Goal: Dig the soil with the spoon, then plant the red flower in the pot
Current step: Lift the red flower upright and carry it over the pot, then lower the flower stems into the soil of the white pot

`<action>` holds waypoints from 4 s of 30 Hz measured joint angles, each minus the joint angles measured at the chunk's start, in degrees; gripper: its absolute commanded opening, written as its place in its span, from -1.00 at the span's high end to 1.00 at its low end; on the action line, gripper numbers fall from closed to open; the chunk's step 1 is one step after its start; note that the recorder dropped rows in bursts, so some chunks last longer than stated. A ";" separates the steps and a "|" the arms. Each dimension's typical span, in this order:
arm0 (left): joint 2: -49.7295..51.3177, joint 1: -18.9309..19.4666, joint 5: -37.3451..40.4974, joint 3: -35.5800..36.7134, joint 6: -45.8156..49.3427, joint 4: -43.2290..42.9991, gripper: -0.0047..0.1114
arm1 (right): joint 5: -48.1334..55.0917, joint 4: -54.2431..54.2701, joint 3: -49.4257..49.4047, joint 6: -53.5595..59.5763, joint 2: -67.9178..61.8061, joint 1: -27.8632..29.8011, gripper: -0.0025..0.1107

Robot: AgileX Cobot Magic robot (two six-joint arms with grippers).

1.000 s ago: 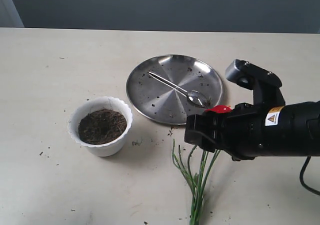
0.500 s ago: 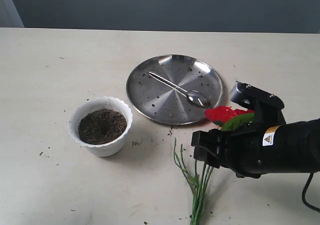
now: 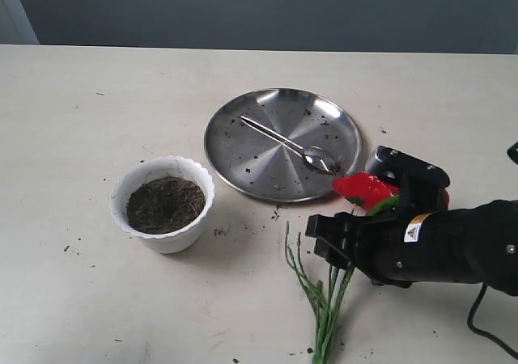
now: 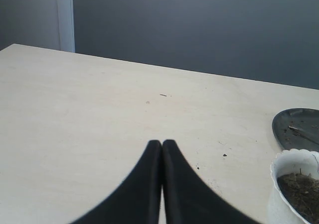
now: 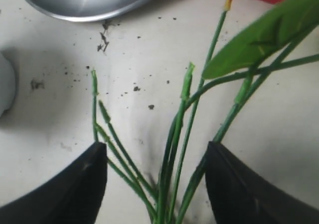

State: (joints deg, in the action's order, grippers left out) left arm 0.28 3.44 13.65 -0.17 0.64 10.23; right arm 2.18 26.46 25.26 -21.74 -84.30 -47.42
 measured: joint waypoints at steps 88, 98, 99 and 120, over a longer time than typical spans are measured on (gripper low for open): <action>0.00 0.00 0.00 0.00 0.00 0.00 0.91 | -71.49 -47.86 22.82 -4.73 -29.12 -4.30 0.97; 0.00 0.00 0.00 0.00 0.00 0.00 0.91 | -71.49 -44.73 22.82 -2.31 -29.22 -4.30 0.97; 0.00 0.00 0.00 0.00 0.00 0.00 0.91 | -71.49 -44.52 22.82 -2.20 -29.22 -4.30 0.97; 0.00 0.00 0.00 0.00 0.00 0.00 0.91 | -76.23 -45.64 18.49 -2.61 -31.86 -4.62 0.97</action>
State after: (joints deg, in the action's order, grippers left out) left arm 0.28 3.44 13.65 -0.17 0.64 10.23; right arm -74.05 -19.18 43.74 -24.35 -116.16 -52.04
